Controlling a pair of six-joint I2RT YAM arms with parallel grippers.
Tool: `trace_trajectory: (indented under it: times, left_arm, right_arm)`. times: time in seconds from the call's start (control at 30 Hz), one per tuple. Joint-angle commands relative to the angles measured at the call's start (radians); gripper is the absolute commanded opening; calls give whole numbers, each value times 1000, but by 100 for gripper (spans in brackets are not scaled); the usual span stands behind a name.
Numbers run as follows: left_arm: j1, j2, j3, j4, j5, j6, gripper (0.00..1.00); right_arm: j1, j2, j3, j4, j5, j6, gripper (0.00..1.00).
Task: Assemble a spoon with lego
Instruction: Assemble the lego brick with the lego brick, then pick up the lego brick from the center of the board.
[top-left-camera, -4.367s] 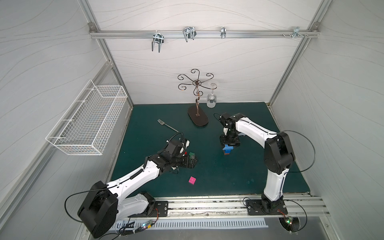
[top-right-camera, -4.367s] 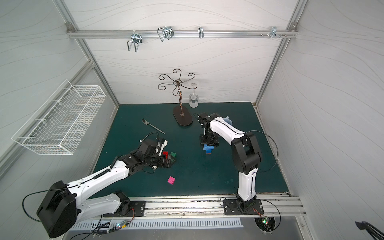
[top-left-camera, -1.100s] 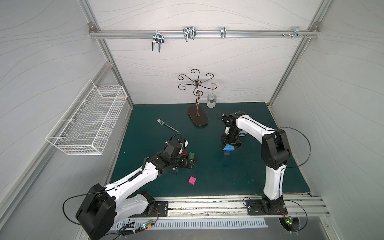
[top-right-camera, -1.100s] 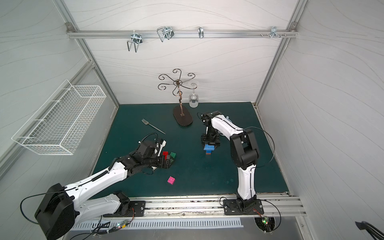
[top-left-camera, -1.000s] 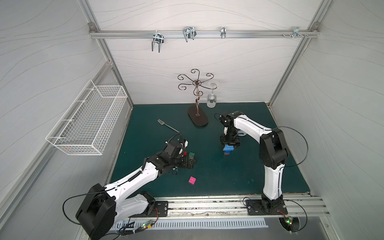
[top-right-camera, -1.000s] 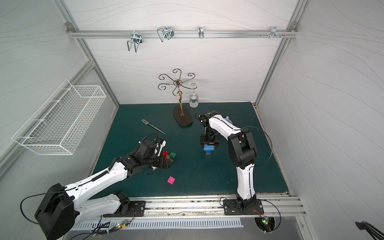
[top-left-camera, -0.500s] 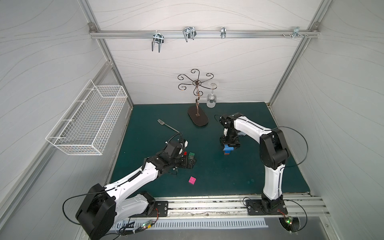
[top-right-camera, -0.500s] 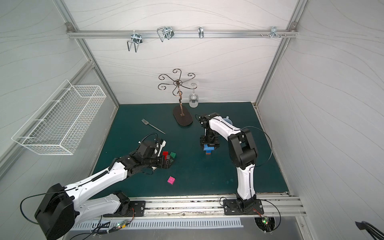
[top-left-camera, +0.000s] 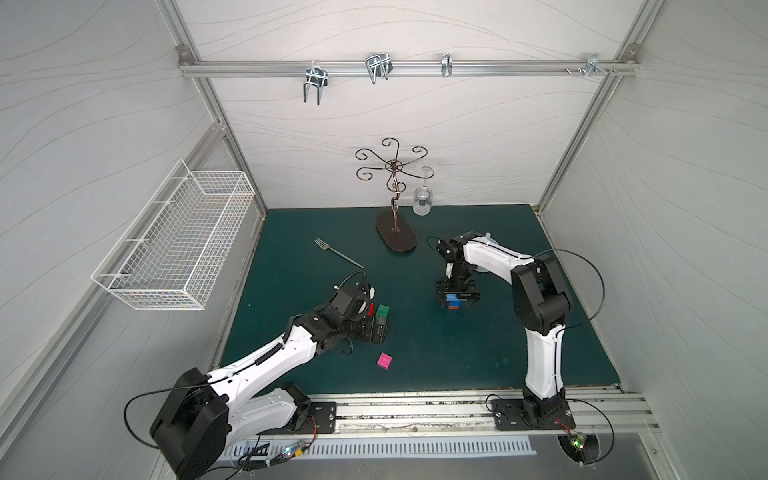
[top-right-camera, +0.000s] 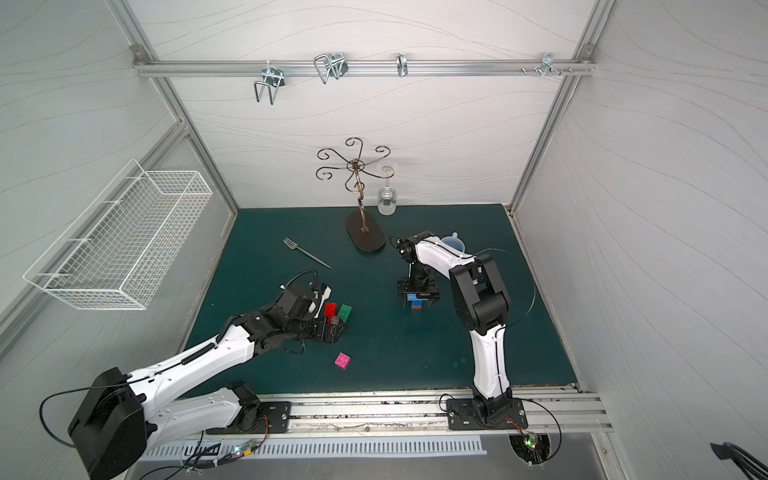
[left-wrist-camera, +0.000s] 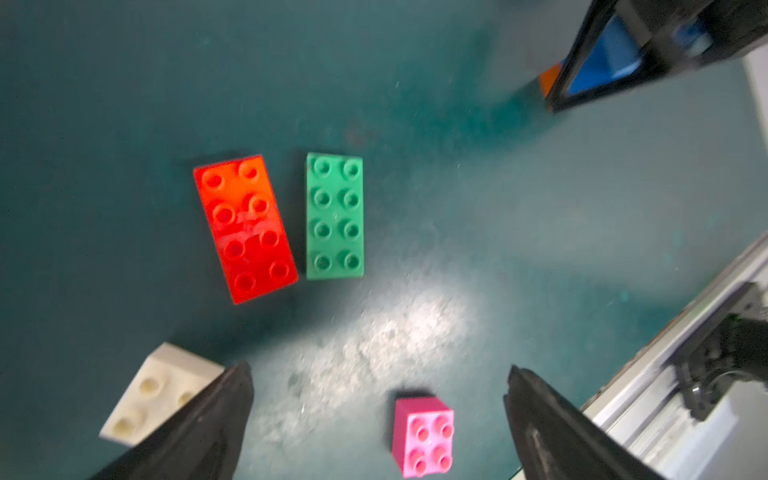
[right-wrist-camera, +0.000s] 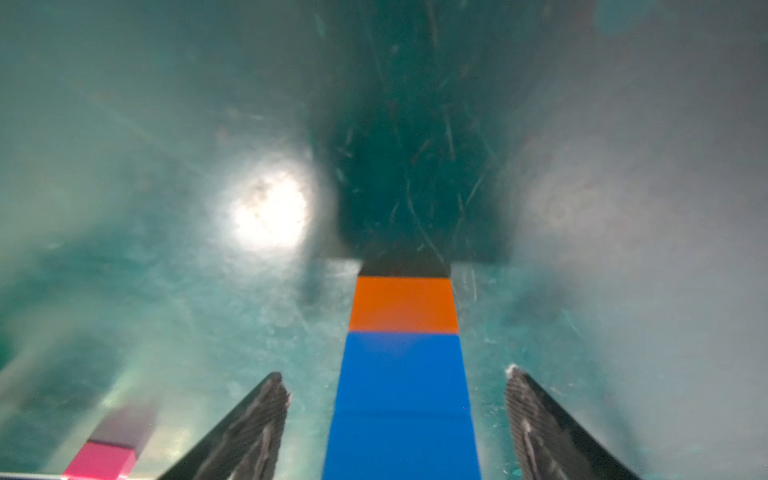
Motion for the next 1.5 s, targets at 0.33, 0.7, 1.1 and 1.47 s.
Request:
trace_trajectory:
  times: [0.33, 0.7, 1.1, 1.47]
  left_arm:
    - [-230, 103, 81, -179, -117, -88, 98]
    - [-289, 252, 129, -184, -107, -98, 75]
    - [-310, 305, 162, -193, -113, -89, 56]
    - [-340, 372, 202, -237, -133, -106, 40]
  right_arm:
    - [-1, -213, -48, 29, -27, -36, 88]
    - [-18, -349, -68, 24, -23, -43, 86]
    - [-65, -366, -57, 9, -18, -60, 85]
    - [-79, -361, -60, 17, -27, -64, 85]
